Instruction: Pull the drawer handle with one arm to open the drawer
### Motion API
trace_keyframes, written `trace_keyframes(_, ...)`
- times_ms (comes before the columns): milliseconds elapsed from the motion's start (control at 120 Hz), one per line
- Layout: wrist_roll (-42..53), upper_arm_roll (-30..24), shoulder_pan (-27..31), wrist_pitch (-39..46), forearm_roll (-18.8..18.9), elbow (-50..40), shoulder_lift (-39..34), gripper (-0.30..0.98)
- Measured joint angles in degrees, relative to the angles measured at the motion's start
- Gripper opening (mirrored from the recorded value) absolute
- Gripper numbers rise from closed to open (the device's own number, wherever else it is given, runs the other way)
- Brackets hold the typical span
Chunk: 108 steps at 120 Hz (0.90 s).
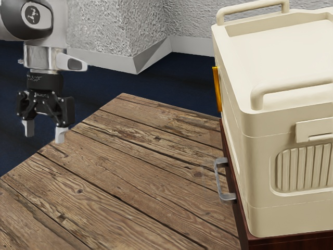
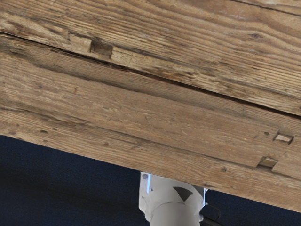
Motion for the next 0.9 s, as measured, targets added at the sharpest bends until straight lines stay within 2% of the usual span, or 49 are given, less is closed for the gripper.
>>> trace_keyframes(150, 0.8, -0.1, 1.5, 15.6, -1.0, -1.6, -0.1, 0.69)
trace_keyframes(258, 1.2, -1.9, 4.4, 21.2, -3.2, 2.8, -9.2, 0.69)
trace_keyframes(292, 1.3, -2.1, 3.7, 21.8, -3.6, 2.8, -10.5, 0.69)
trace_keyframes(367, 3.3, -2.3, -6.3, 23.3, -4.4, 2.3, -10.9, 0.69)
trace_keyframes(458, 10.9, -2.3, -18.1, 27.8, -5.0, 0.2, -7.0, 0.69)
trace_keyframes(567, 23.0, -2.5, -27.1, 34.4, -5.1, -5.2, -5.8, 0.69)
trace_keyframes(667, 33.8, -2.2, -33.0, 41.5, -4.8, -14.8, -7.5, 0.69)
trace_keyframes(808, 47.3, -1.5, -31.8, 51.5, -4.4, -24.4, -9.8, 0.68)
trace_keyframes(842, 50.0, -1.3, -29.2, 53.4, -4.4, -26.9, -11.6, 0.68)
trace_keyframes(900, 54.6, -1.1, -21.3, 56.3, -4.3, -29.6, -13.7, 0.68)
